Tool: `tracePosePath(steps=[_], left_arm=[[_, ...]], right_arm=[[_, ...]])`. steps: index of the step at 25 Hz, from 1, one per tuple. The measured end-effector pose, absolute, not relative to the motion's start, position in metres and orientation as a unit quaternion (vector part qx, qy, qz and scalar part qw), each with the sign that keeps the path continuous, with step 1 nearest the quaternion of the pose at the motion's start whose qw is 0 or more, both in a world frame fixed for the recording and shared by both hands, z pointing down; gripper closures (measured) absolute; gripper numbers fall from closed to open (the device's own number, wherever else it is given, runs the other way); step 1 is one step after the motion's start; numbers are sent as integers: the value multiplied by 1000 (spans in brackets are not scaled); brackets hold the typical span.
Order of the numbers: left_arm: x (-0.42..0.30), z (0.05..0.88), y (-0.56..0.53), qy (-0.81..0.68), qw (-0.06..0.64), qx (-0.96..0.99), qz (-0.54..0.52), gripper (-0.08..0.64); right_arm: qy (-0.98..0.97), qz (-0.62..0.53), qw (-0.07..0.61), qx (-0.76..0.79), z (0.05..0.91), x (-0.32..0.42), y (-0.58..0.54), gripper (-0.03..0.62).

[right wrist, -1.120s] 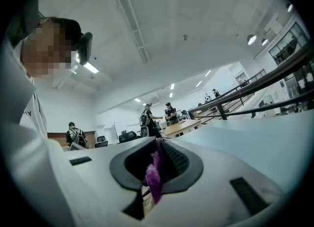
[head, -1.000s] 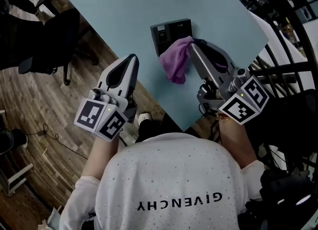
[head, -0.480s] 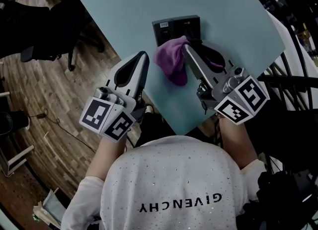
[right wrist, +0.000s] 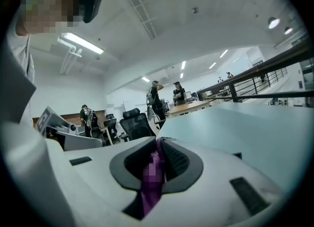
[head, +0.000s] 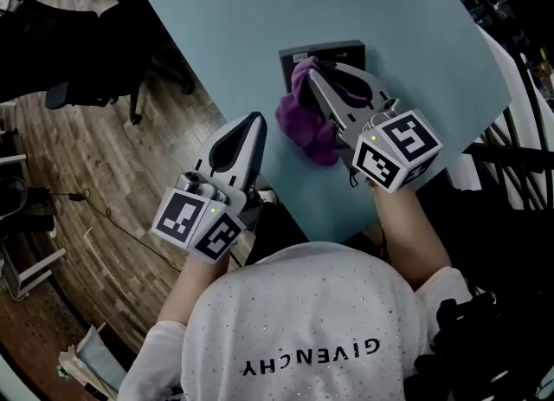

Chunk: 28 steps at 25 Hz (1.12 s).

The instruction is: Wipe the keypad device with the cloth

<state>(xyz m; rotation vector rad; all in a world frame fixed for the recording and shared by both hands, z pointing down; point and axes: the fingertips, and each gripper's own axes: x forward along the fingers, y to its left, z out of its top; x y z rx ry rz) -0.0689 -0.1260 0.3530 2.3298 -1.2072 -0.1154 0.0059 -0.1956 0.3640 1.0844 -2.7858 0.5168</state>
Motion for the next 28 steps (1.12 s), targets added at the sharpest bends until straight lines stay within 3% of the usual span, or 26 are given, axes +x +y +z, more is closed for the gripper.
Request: tracePosePath(steps=[8,28], left_arm=[[-83,364,-125,-474,264,839,-33,560],[-72,376,-125,-463,275,842,-15,560]], right_arm=[[-915,146,121,356,406,-11,-214,561],[-898,103,161,396,414,22,-221,561]])
